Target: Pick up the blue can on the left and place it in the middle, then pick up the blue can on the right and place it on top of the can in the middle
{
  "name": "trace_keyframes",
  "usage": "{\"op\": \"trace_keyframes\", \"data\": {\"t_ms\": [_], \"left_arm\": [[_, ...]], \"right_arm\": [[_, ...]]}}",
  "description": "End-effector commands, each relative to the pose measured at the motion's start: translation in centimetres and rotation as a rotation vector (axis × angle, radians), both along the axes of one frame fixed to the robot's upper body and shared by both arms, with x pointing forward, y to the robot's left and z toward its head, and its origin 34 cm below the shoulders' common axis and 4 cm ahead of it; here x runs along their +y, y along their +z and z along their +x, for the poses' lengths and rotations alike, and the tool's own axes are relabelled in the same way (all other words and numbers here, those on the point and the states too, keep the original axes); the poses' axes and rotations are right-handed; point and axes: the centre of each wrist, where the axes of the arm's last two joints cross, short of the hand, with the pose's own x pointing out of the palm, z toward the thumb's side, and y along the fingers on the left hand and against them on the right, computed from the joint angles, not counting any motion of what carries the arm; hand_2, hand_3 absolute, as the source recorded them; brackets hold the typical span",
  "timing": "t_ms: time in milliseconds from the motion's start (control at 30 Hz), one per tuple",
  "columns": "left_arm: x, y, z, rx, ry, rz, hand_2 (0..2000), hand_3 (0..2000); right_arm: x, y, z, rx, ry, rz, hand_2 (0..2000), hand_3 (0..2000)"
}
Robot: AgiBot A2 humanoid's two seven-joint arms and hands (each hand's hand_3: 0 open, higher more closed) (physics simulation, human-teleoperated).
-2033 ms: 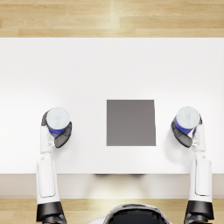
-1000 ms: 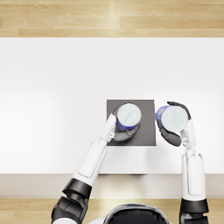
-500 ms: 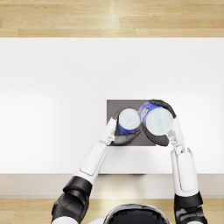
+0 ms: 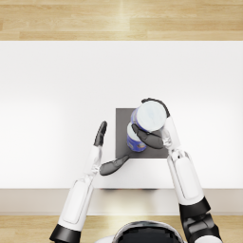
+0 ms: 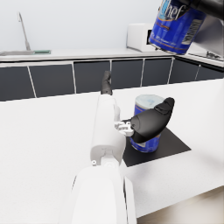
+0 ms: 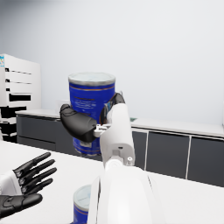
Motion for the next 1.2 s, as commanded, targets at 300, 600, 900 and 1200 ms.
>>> {"op": "trace_keyframes", "data": {"t_ms": [300, 600, 900, 1200], "left_arm": [[1.9, 0.0, -3.3, 0.035, 0.026, 0.025, 0, 0], [1.6, 0.3, -3.1, 0.027, 0.03, 0.001, 0, 0], [1.2, 3.6, -2.7, -0.094, 0.041, -0.062, 0, 0], [1.1, 5.3, -1.6, -0.153, 0.065, -0.111, 0, 0]], "right_arm": [[1.9, -2.6, 0.6, 0.14, -0.059, -0.103, 2000, 1520], [1.7, -5.0, 1.3, 0.245, -0.148, -0.077, 0, 540], [1.9, -1.7, -0.3, 0.156, -0.213, 0.062, 0, 0], [1.6, 1.6, -1.7, 0.051, -0.198, 0.157, 0, 0]]}}
